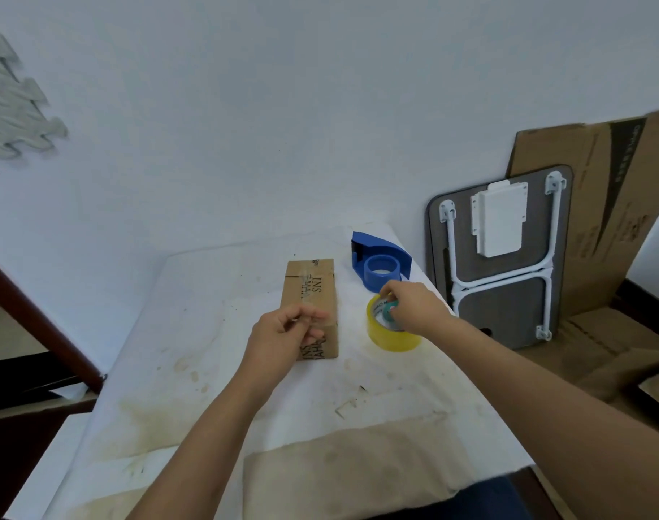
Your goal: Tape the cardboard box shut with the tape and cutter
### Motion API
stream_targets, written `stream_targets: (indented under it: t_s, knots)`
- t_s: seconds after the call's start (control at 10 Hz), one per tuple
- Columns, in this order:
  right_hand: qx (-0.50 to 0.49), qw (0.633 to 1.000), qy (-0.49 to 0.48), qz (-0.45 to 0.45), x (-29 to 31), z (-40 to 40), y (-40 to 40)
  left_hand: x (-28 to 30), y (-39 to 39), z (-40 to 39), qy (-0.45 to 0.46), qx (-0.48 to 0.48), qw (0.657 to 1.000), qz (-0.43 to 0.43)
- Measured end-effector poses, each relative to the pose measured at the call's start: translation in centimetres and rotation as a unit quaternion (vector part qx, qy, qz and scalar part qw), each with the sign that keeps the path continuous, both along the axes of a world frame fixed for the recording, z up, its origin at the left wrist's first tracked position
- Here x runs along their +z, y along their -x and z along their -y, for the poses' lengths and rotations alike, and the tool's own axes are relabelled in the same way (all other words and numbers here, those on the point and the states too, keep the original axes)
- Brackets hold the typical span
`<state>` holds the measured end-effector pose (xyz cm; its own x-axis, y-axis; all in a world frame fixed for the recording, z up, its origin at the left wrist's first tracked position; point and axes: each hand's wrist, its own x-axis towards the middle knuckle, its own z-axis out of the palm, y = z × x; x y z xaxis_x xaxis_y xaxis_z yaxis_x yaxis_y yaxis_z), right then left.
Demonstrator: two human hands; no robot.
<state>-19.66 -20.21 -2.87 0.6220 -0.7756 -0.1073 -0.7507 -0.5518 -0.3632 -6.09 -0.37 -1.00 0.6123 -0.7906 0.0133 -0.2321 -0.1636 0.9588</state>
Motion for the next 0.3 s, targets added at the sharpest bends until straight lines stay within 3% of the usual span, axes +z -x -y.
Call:
stream_targets:
  t_s: [0.1, 0.3]
  knots:
    - [-0.013, 0.999, -0.003, 0.046, -0.2, 0.0, 0.1, 0.3, -0.1, -0.1, 0.001, 0.004, 1.000, -0.001]
    - [-0.057, 0.963, -0.039, 0.261, 2.9, -0.3, 1.4, 0.7, -1.0, -0.7, -0.019, -0.011, 0.999, 0.024]
